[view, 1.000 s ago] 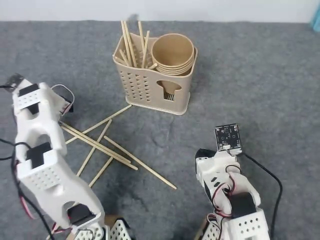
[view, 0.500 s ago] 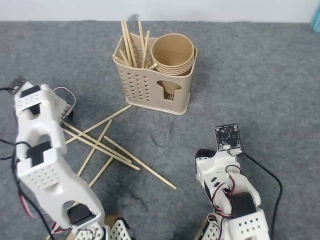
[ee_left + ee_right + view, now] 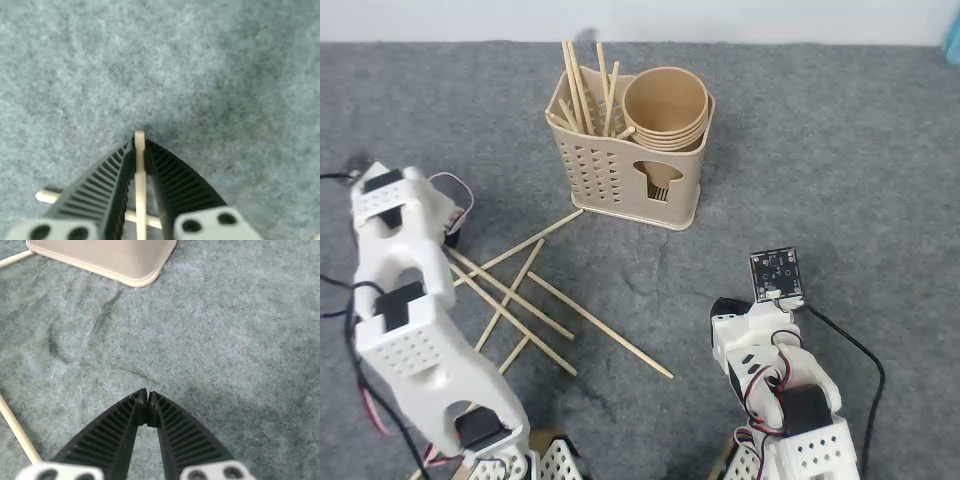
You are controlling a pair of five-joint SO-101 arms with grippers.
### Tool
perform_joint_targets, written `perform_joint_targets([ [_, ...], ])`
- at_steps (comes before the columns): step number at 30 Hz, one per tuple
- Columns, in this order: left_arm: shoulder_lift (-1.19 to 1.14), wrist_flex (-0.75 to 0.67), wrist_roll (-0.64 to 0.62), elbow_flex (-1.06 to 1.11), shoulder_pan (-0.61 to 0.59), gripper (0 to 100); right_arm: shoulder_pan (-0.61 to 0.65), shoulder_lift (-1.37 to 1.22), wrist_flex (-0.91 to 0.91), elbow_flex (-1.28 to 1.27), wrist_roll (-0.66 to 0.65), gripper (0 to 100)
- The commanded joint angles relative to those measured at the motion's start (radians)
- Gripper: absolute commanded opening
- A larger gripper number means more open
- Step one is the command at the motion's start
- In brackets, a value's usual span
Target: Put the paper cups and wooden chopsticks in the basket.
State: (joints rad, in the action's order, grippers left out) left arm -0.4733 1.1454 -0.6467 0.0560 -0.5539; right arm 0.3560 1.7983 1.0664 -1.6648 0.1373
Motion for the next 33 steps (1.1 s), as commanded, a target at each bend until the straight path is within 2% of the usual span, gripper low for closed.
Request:
perform_joint_targets([
  [1,0.014,0.071,-0.006,-0.114,0.021,1,-0.01,0.005,0.004,-0.02,-0.023,0.8],
  [11,0.014,0.408,-0.005,-0.53,0.035,1,-0.01,0.005,-0.001,-0.02,-0.023,0.8],
  [15,0.028,0.494,0.034,-0.562,0.046,1,-0.01,0.005,-0.001,-0.02,-0.023,0.8],
  [18,0.1,0.506,0.052,-0.487,0.058,1,-0.01,0.005,-0.001,-0.02,-0.023,0.8],
  [22,0.293,0.419,0.063,-0.272,0.078,1,-0.01,0.005,-0.001,-0.02,-0.023,0.8],
  [27,0.588,0.209,0.086,0.041,0.127,1,-0.01,0.005,-0.001,-0.02,-0.023,0.8],
  [33,0.832,0.011,0.089,0.127,0.201,1,-0.01,0.005,-0.001,-0.02,-0.023,0.8],
])
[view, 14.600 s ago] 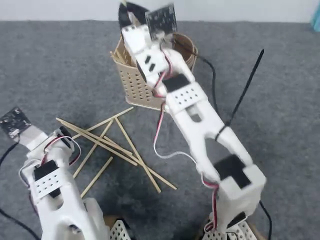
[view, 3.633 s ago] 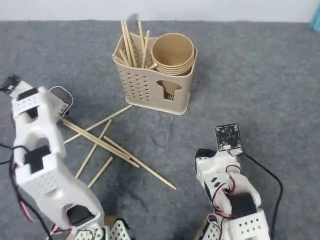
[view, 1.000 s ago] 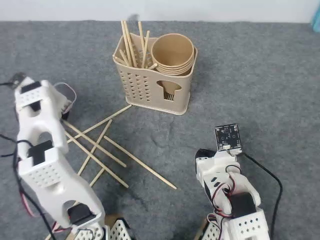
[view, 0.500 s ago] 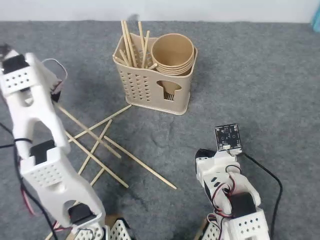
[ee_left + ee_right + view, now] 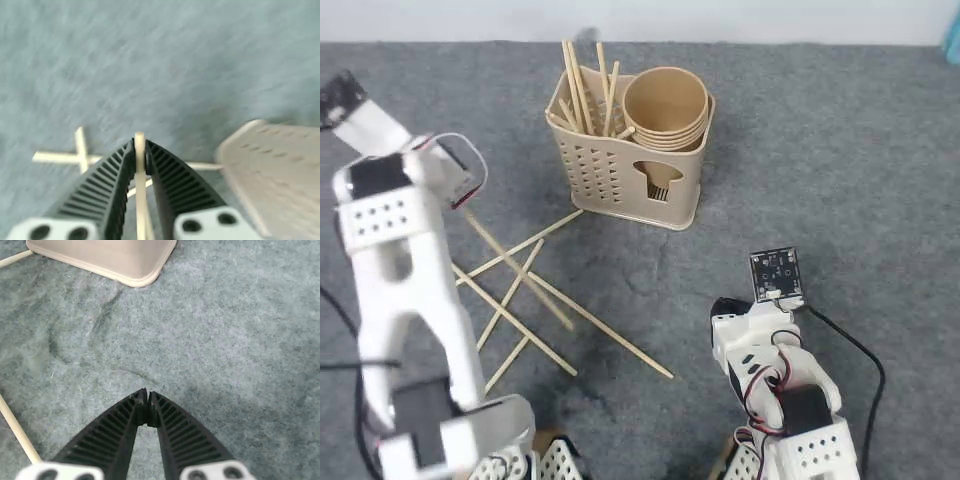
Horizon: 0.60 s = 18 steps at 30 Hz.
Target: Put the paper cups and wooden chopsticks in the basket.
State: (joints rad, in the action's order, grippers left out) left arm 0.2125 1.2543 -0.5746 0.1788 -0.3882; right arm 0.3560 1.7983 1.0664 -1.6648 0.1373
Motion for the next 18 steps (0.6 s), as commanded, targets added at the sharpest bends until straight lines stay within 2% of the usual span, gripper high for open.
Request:
perform_joint_targets([
  [1,0.176,-0.133,0.017,0.002,0.043,1,-0.01,0.005,-0.001,-0.02,-0.023,0.8],
  [9,0.407,-0.459,0.133,-0.013,0.149,1,-0.012,0.005,-0.001,-0.02,-0.023,0.8],
  [18,0.503,-1.028,0.167,-0.012,0.233,1,-0.012,0.005,-0.001,-0.02,-0.023,0.8],
])
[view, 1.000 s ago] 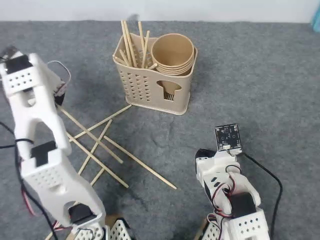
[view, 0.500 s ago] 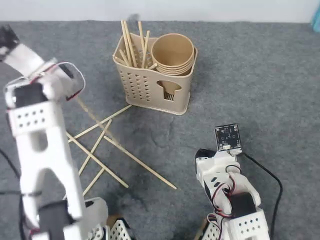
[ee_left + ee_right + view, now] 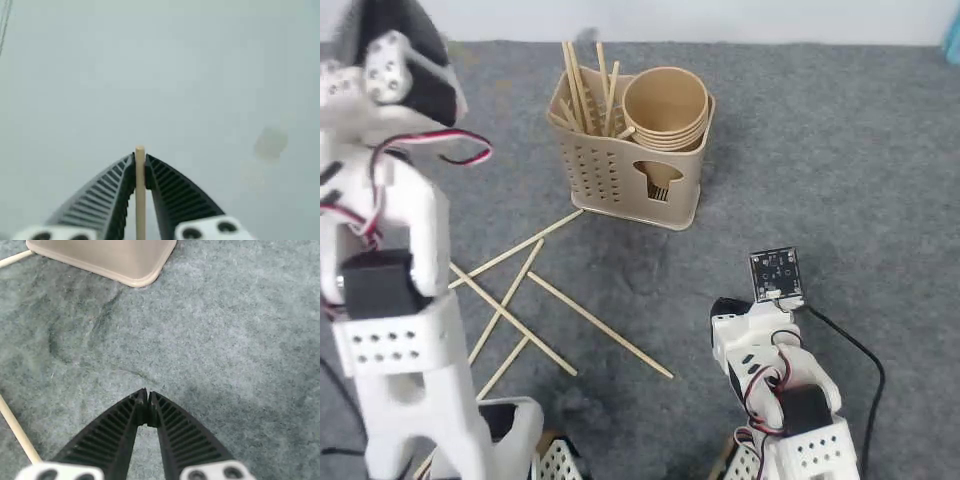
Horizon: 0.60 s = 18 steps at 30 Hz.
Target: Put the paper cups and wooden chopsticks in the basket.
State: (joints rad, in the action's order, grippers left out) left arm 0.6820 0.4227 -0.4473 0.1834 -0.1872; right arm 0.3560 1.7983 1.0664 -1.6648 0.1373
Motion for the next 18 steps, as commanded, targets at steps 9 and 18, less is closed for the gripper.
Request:
perform_joint_targets([
  [9,-0.029,-0.267,0.249,0.033,0.196,1,-0.012,0.005,-0.001,-0.02,-0.023,0.8],
  [18,-0.153,-0.446,0.247,0.189,0.206,1,-0.012,0.005,-0.001,-0.02,-0.023,0.8],
])
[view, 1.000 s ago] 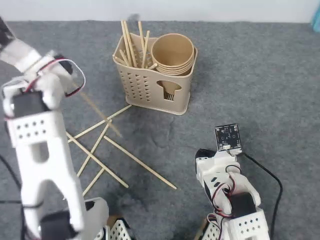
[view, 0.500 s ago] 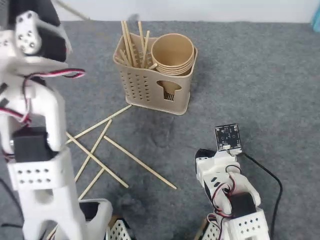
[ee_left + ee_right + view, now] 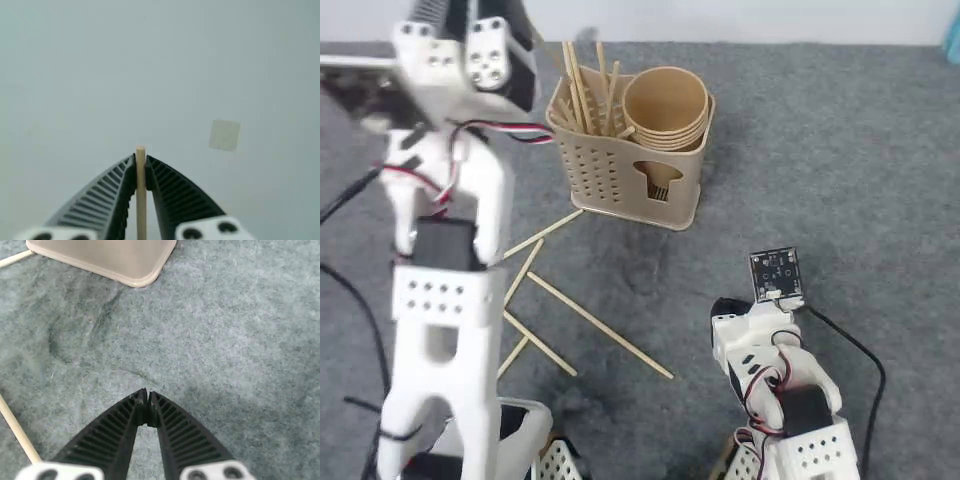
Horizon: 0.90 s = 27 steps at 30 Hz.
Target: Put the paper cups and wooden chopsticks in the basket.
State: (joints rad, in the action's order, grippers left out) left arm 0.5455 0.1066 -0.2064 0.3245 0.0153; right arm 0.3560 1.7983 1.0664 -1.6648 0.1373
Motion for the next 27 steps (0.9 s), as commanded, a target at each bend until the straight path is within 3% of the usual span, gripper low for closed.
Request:
perform_joint_targets([
  [1,-0.025,-0.172,0.006,0.084,0.003,1,-0.012,0.005,-0.001,-0.02,-0.023,0.8],
  [10,-0.031,-0.318,0.012,0.386,0.074,1,-0.012,0.005,-0.012,-0.02,-0.025,0.8],
  [20,-0.038,-0.321,0.006,0.507,0.133,2,-0.012,0.004,-0.01,-0.02,-0.068,0.8],
  [24,-0.028,-0.287,0.0,0.496,0.126,14,-0.012,0.002,-0.01,-0.02,-0.072,0.8],
  [27,-0.026,-0.137,-0.046,0.417,0.114,21,-0.012,-0.001,-0.012,-0.02,-0.072,0.8],
])
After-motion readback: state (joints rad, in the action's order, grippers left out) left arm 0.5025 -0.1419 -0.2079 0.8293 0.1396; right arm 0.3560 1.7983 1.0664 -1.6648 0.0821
